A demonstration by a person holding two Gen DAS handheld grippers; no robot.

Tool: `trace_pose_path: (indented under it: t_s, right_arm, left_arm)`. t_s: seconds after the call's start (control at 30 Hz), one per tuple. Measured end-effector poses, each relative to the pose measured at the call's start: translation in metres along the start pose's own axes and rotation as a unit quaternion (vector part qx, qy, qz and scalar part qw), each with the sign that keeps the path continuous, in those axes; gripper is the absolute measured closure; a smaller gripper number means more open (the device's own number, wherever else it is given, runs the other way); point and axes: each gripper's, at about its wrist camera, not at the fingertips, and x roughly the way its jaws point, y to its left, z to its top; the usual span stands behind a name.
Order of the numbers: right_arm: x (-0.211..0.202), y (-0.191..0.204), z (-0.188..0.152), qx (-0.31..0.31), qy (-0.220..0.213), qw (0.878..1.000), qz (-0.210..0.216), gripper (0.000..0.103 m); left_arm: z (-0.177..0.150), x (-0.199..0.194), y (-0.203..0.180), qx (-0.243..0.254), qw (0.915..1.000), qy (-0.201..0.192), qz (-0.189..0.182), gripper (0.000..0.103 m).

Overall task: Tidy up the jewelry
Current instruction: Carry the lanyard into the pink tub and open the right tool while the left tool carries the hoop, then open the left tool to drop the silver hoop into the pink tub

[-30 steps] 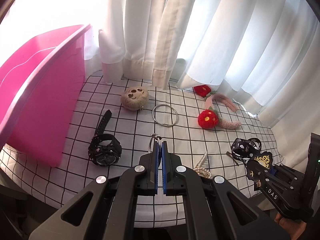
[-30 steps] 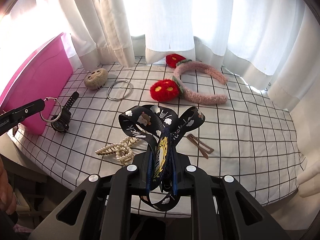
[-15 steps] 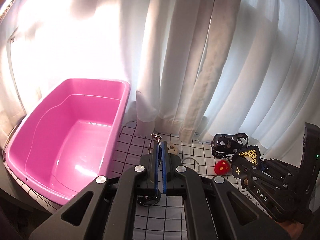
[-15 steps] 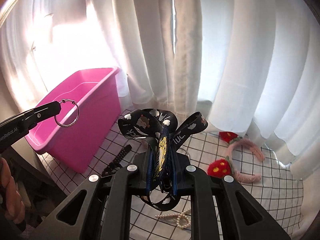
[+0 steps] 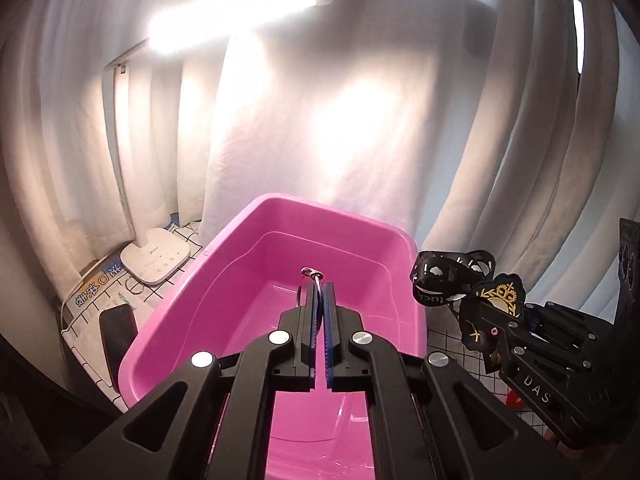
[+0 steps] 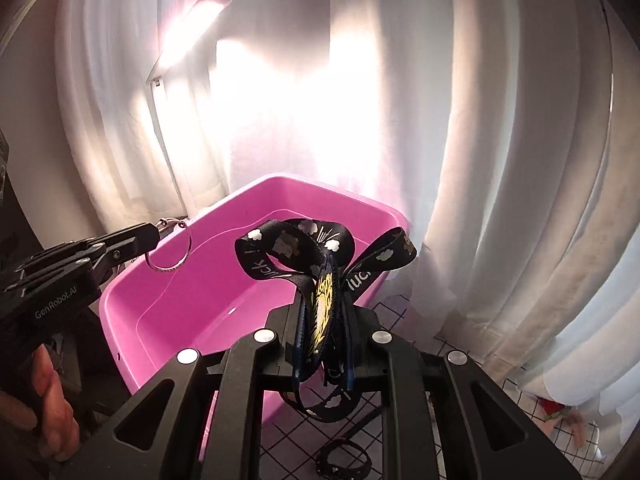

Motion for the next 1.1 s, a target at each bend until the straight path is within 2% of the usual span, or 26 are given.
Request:
trace_pose_path:
  t_s: [0.23,0.47,0.5,0.53,0.57,0.6,0.63,0.67,0.73,0.8,0.83,1.1]
  right_arm:
    - [0.063,0.029,0.024,-0.017,0.059,0.998,0.024,0.088]
    - [0.107,0.035,0.026,-0.006,0.134,0.991,0.031,0.087]
    - [0.112,0.036,0.026,-0.005,0.143,0.989,0.032,0.084]
    - [0.116,0.037,0.026,-0.005,0.15,0.988,0.031,0.074]
    - [0.117,0.037,0.027,-0.005,0.152,0.988,0.028,0.059]
    - [0.118,0.038,0.026,-0.008,0.151,0.988,0.025,0.054]
    - [0.119,0.039,0.026,-0.011,0.151,0.988,0.02,0.051]
    - [0.118,0.037,0.026,-0.012,0.151,0.988,0.017,0.05]
    - [0.115,0.033,0.026,-0.008,0.151,0.988,0.012,0.05]
    - [0.112,0.03,0.026,-0.003,0.148,0.989,0.01,0.05]
    - [0.11,0.029,0.025,-0.001,0.146,0.989,0.007,0.05]
    - [0.084,0.013,0.019,0.028,0.123,0.992,-0.002,0.049]
  left_arm:
    - [-0.009,0.037,0.045,-0.029,0.998,0.047,0.031,0.1]
    - [-0.025,0.064,0.058,-0.034,0.993,0.102,0.05,0.099]
    - [-0.026,0.065,0.057,-0.033,0.9923,0.107,0.053,0.099]
    - [-0.026,0.067,0.057,-0.033,0.9915,0.113,0.056,0.097]
    - [-0.027,0.07,0.058,-0.031,0.9909,0.118,0.058,0.088]
    - [-0.028,0.071,0.058,-0.029,0.9906,0.119,0.06,0.076]
    - [-0.028,0.071,0.057,-0.026,0.9904,0.12,0.064,0.068]
    - [-0.029,0.071,0.057,-0.023,0.9903,0.12,0.066,0.058]
    - [-0.029,0.071,0.056,-0.019,0.9903,0.12,0.068,0.055]
    - [-0.029,0.071,0.057,-0.022,0.9899,0.122,0.07,0.026]
    - [-0.029,0.069,0.058,-0.025,0.9904,0.117,0.07,0.024]
    - [-0.033,0.058,0.056,-0.037,0.9893,0.112,0.086,0.021]
